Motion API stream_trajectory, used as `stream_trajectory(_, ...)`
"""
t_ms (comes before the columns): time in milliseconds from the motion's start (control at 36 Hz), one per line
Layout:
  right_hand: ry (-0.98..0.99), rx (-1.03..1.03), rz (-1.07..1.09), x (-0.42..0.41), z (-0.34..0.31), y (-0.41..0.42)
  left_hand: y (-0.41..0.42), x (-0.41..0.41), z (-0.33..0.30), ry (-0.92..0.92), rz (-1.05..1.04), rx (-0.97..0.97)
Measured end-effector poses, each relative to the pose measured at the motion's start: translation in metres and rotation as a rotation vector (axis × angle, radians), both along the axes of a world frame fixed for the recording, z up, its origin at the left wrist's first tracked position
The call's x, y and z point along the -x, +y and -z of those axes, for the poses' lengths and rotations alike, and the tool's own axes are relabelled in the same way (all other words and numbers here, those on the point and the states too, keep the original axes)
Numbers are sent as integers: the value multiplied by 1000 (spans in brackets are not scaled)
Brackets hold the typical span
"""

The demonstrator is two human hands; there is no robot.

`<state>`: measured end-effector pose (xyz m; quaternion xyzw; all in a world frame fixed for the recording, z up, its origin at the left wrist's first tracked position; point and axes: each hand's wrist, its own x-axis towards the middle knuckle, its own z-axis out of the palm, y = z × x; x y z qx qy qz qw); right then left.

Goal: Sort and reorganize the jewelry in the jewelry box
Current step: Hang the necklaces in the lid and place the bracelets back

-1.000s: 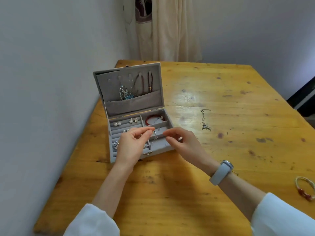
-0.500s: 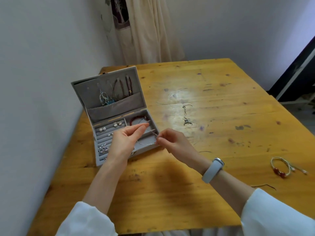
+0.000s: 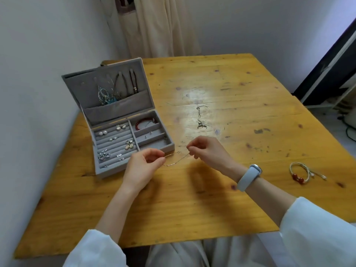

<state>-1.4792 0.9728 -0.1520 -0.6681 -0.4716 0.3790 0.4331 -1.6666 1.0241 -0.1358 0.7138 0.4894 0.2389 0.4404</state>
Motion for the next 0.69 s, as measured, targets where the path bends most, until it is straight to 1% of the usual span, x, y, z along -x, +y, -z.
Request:
stream_trajectory(83, -72, -42, 8, 2, -3, 11, 7, 2, -1, 8, -37, -67)
stream_trajectory(139, -131, -81, 8, 6, -7, 21, 15, 6, -2, 39, -85, -151)
stream_trajectory(222, -224, -149, 12, 14, -10, 35, 27, 6, -1, 152, -129, -307)
stream_trajectory(306, -316, -182, 2, 25, -10, 51, 41, 7, 6, 280, -162, -407)
stream_trajectory(389, -401, -195, -30, 29, -5, 61, 51, 8, 14, 369, -159, -458)
stream_trajectory(500, -536, -197, -82, 32, -2, 66, 56, 10, 21, 431, -136, -491)
stream_trajectory(694, -633, -137, -135, 32, 1, 72, 53, 9, 18, 466, -105, -582)
